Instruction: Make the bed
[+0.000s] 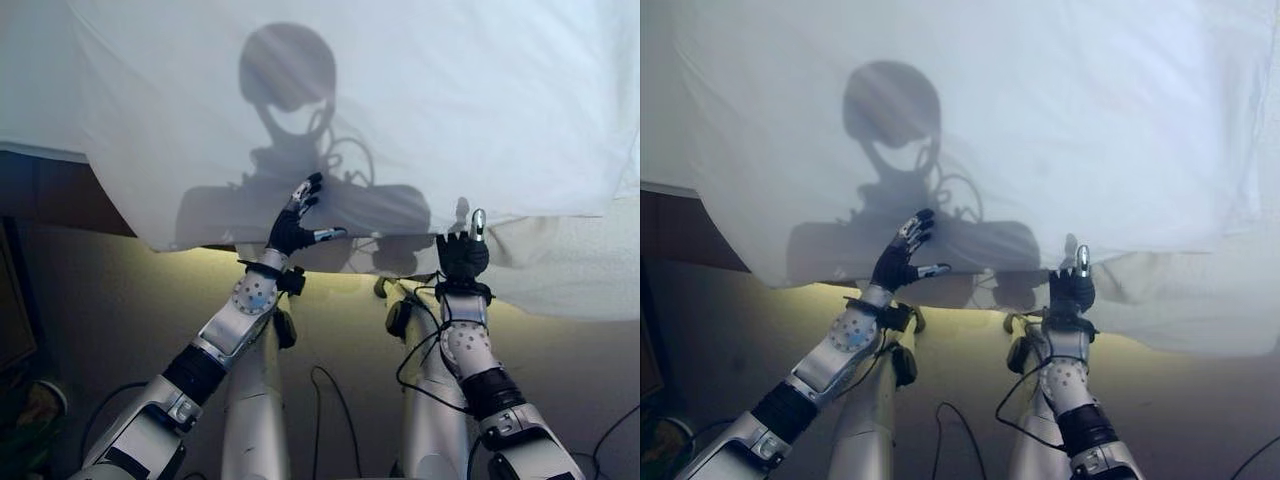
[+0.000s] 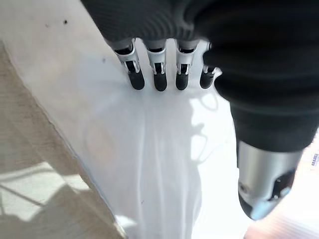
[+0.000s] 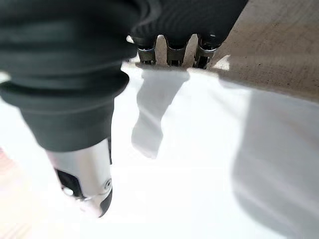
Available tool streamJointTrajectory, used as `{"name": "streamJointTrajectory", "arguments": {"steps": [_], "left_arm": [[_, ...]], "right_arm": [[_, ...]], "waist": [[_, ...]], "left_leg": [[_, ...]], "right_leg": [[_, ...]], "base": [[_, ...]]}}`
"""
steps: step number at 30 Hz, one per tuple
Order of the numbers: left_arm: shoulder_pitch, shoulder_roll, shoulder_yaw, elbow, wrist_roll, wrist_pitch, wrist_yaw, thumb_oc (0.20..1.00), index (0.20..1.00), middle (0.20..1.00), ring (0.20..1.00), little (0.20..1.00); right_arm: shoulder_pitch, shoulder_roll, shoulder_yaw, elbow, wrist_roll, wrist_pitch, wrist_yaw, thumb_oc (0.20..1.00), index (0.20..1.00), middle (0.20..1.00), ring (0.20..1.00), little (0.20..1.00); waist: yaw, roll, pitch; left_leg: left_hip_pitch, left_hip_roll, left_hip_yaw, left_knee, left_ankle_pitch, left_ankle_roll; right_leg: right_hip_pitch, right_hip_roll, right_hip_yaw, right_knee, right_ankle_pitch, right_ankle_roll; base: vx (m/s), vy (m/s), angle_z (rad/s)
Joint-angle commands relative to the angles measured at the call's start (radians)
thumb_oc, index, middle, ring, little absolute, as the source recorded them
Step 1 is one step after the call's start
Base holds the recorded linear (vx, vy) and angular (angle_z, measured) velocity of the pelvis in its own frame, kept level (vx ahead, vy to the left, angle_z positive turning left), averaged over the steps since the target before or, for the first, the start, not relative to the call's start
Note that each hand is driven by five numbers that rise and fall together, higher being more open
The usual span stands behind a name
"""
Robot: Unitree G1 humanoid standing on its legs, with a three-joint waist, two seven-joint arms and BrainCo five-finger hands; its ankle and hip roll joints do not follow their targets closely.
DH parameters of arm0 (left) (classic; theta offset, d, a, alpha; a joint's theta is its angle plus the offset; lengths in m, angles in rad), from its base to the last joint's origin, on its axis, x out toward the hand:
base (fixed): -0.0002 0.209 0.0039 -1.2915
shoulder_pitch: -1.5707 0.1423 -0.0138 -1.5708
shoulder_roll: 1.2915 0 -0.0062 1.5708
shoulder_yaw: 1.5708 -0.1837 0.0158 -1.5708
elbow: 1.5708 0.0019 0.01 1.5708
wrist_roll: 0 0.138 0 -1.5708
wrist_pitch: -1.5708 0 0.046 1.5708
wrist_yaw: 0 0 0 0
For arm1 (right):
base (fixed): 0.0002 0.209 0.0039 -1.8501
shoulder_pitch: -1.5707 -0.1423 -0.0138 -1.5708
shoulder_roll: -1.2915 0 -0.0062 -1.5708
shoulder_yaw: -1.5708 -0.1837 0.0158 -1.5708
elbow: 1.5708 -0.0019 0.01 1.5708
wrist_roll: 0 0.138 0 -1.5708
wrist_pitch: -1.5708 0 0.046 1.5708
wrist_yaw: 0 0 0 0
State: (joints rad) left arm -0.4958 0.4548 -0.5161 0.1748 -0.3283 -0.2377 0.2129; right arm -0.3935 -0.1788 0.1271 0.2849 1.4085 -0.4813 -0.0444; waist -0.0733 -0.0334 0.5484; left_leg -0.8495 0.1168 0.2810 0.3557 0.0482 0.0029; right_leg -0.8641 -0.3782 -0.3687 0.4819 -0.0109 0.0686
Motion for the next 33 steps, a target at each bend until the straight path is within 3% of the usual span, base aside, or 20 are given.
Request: {"name": "streamJointTrajectory", "arguments": {"steps": [1, 12, 20, 26, 27, 33], "left_arm": [[0.027, 0.013, -0.015, -0.108, 0.01, -0.037, -0.024, 1.0, 1.0, 1.0, 1.0, 1.0], [0.035, 0.019, -0.003, -0.128, 0.012, -0.035, -0.045, 1.0, 1.0, 1.0, 1.0, 1.0], [0.045, 0.026, 0.001, -0.139, 0.012, -0.032, -0.062, 1.0, 1.0, 1.0, 1.0, 1.0], [0.053, 0.027, -0.001, -0.141, 0.004, -0.031, -0.056, 1.0, 1.0, 1.0, 1.0, 1.0], [0.046, 0.024, -0.007, -0.136, 0.008, -0.028, -0.046, 1.0, 1.0, 1.0, 1.0, 1.0], [0.034, 0.014, -0.018, -0.139, 0.018, -0.022, -0.027, 1.0, 1.0, 1.0, 1.0, 1.0]], "right_arm": [[-0.155, -0.11, -0.088, -0.243, -0.028, -0.106, 0.134, 1.0, 1.0, 1.0, 1.0, 1.0], [-0.105, -0.148, -0.057, -0.422, -0.028, -0.063, 0.228, 1.0, 1.0, 1.0, 1.0, 1.0], [-0.08, -0.155, -0.046, -0.481, -0.036, -0.05, 0.237, 1.0, 1.0, 1.0, 1.0, 1.0], [-0.07, -0.152, -0.066, -0.442, -0.114, -0.083, 0.132, 1.0, 1.0, 1.0, 1.0, 1.0], [-0.078, -0.148, -0.078, -0.399, -0.144, -0.088, 0.073, 1.0, 1.0, 1.0, 1.0, 1.0], [-0.077, -0.138, -0.075, -0.391, -0.182, -0.09, 0.013, 1.0, 1.0, 1.0, 1.0, 1.0]], "waist": [[0.003, 0.016, -0.028], [-0.007, 0.006, -0.028], [-0.009, 0.005, -0.028], [-0.013, 0.003, -0.028], [-0.013, 0.001, -0.028], [-0.014, -0.002, -0.028]], "left_leg": [[0.059, -0.002, 0.043, 0.103, -0.172, -0.032], [0.055, -0.002, 0.047, 0.111, -0.175, -0.028], [0.056, -0.001, 0.047, 0.114, -0.175, -0.028], [0.056, 0.0, 0.047, 0.117, -0.178, -0.026], [0.054, 0.002, 0.047, 0.119, -0.18, -0.026], [0.045, 0.005, 0.048, 0.122, -0.181, -0.024]], "right_leg": [[0.022, -0.03, -0.043, -0.055, 0.084, 0.11], [0.016, -0.032, -0.044, -0.046, 0.087, 0.112], [0.022, -0.033, -0.048, -0.049, 0.087, 0.112], [0.019, -0.035, -0.047, -0.045, 0.088, 0.113], [0.017, -0.036, -0.049, -0.044, 0.088, 0.113], [0.011, -0.033, -0.051, -0.042, 0.086, 0.11]], "base": [[0.01, 0.011, -0.04], [0.0, 0.001, 0.0], [0.0, 0.0, 0.0], [0.0, 0.0, 0.0], [0.0, 0.0, 0.0], [0.0, 0.0, 0.0]]}}
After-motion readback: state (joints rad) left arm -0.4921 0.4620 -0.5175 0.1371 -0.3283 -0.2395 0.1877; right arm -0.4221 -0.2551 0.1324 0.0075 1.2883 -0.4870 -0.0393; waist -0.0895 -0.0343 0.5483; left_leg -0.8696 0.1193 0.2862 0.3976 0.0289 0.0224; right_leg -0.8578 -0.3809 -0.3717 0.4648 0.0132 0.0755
